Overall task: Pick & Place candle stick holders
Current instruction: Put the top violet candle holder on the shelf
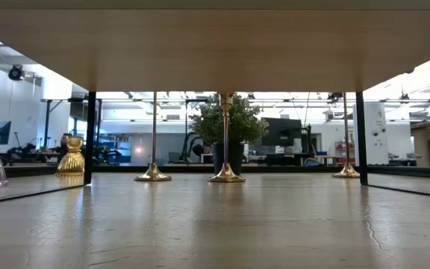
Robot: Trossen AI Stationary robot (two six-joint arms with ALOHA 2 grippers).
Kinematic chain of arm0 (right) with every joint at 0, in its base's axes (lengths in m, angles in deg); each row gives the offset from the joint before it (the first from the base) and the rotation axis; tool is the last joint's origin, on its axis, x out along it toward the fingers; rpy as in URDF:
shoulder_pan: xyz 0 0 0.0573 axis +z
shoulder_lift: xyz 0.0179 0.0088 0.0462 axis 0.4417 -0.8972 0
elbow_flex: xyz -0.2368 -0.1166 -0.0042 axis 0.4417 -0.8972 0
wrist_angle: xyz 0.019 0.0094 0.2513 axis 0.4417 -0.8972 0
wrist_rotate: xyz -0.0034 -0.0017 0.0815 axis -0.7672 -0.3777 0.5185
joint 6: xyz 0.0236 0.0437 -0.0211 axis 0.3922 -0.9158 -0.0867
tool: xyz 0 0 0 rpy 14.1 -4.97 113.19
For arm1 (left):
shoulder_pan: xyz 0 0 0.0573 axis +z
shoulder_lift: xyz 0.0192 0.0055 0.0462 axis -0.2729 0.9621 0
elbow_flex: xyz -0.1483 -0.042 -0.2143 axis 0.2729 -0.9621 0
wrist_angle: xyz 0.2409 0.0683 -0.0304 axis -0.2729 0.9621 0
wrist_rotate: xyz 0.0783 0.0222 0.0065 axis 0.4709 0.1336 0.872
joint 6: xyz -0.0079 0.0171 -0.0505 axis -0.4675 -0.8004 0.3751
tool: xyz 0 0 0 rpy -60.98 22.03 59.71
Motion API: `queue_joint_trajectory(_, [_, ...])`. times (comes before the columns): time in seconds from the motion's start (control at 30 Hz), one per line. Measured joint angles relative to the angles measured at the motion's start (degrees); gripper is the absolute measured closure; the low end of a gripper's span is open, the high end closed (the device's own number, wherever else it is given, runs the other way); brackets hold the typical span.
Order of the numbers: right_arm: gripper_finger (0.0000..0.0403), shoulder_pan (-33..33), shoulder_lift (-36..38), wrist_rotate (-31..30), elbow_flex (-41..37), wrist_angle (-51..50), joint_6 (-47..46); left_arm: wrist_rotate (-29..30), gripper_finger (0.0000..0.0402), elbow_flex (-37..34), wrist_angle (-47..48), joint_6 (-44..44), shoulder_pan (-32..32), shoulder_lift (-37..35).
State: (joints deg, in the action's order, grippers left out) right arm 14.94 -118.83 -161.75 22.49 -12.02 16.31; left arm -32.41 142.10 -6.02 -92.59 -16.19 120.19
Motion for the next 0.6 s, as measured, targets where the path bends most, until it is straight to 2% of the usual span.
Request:
queue_joint_trajectory(0.47, [0.0257, -0.6, 0.1, -0.3, 0.4, -0.1, 1.5, 0.0, 0.0229, 0.0, 0.0, 0.0, 0.0, 0.0])
queue_joint_trajectory(0.6, [0.0257, -1.0, 0.1, 1.3, 0.4, -0.2, 1.4, 0.0, 0.0229, 0.0, 0.0, 0.0, 0.0, 0.0])
